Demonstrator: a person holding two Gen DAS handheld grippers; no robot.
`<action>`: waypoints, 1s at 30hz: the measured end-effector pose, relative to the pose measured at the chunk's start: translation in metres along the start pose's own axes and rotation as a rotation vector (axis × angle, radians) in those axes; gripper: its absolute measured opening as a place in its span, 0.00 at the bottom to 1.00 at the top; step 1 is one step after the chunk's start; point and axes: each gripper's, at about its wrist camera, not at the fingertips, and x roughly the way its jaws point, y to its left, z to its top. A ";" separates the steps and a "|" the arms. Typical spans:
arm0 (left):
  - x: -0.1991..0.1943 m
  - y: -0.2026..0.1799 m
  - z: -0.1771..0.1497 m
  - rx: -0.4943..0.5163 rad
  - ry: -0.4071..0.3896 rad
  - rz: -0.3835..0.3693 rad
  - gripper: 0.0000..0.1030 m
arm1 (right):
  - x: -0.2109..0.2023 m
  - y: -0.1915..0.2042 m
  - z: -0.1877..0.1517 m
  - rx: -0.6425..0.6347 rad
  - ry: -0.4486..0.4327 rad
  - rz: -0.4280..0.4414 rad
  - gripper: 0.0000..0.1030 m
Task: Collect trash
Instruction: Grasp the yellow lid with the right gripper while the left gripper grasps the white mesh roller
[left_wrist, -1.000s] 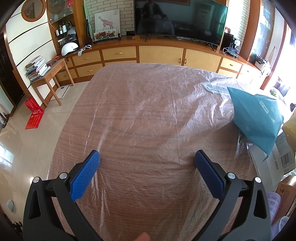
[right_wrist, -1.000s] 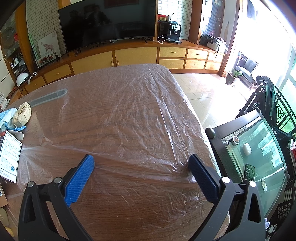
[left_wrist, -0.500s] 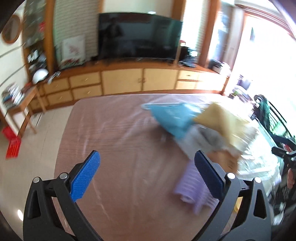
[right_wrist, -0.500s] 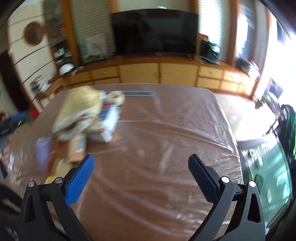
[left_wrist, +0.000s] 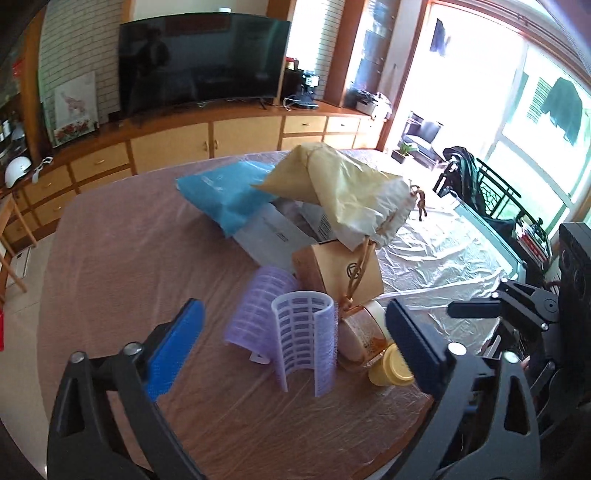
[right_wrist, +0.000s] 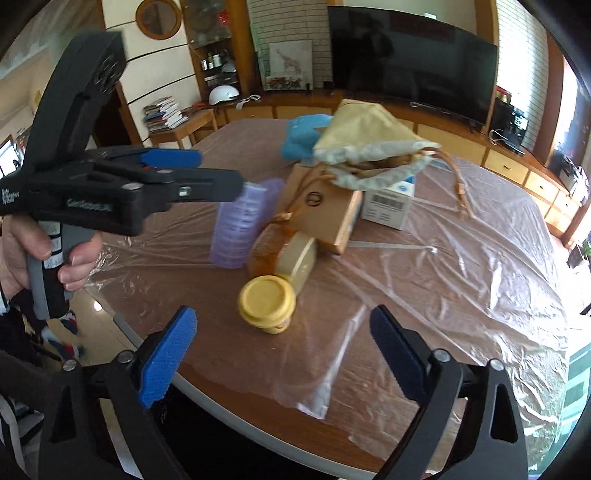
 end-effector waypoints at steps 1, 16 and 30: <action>0.002 0.000 0.001 0.001 0.010 -0.017 0.88 | 0.004 0.004 0.000 -0.012 0.004 0.002 0.87; 0.027 -0.008 0.005 0.059 0.092 -0.115 0.51 | 0.041 0.019 0.008 -0.019 0.033 0.044 0.60; 0.014 -0.015 0.001 0.075 0.090 -0.126 0.43 | 0.027 0.000 0.007 0.013 0.035 0.034 0.35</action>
